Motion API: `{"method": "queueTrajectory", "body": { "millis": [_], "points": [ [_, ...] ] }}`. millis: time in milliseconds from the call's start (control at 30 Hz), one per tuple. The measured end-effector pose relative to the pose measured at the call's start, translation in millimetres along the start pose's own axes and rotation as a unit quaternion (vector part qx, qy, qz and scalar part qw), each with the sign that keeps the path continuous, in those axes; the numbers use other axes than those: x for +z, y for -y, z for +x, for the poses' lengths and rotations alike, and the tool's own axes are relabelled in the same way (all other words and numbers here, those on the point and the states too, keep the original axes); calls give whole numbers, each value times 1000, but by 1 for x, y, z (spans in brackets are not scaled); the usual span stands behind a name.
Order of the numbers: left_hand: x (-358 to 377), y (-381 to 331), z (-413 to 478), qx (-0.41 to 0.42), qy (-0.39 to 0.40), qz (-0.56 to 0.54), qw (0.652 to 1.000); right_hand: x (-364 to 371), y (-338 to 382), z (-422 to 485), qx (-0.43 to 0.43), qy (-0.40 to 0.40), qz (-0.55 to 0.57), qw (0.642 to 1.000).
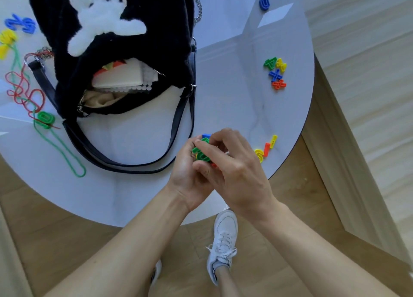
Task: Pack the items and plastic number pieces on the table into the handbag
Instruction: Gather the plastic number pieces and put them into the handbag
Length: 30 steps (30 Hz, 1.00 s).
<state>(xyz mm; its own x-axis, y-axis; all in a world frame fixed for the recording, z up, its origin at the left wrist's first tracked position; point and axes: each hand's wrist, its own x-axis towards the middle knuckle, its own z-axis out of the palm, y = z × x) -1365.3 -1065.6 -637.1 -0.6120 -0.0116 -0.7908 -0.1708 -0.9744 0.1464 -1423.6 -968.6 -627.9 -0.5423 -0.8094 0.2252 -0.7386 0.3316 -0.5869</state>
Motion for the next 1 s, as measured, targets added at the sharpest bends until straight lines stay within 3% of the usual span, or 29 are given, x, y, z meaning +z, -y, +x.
{"method": "queueTrajectory", "body": {
  "millis": [100, 200, 267, 333, 400, 467, 700, 1000],
  "points": [
    [-3, -1, 4, 17, 2, -23, 1000, -8, -2, -3, 17, -25, 12, 999],
    [-8, -1, 4, 21, 1, -5, 1000, -20, -27, -8, 194, -74, 10, 978],
    [-11, -1, 2, 24, 3, 20, 1000, -27, -56, -13, 332, -22, -69, 940],
    [-14, 1, 0, 24, 4, 40, 999, -30, -77, -21, 386, 73, -168, 904],
    [-16, 4, 0, 23, 2, 51, 998, -26, -83, -30, 381, 144, -186, 894],
    [-18, 6, 1, 24, -1, 60, 998, -18, -82, -36, 367, 162, -161, 902],
    [-22, 17, 1, 13, -12, 91, 996, -5, -85, -32, 372, 84, -115, 917],
    [-25, 32, 5, 9, -22, 86, 996, -5, -87, -20, 393, 113, -94, 908]
  ]
}}
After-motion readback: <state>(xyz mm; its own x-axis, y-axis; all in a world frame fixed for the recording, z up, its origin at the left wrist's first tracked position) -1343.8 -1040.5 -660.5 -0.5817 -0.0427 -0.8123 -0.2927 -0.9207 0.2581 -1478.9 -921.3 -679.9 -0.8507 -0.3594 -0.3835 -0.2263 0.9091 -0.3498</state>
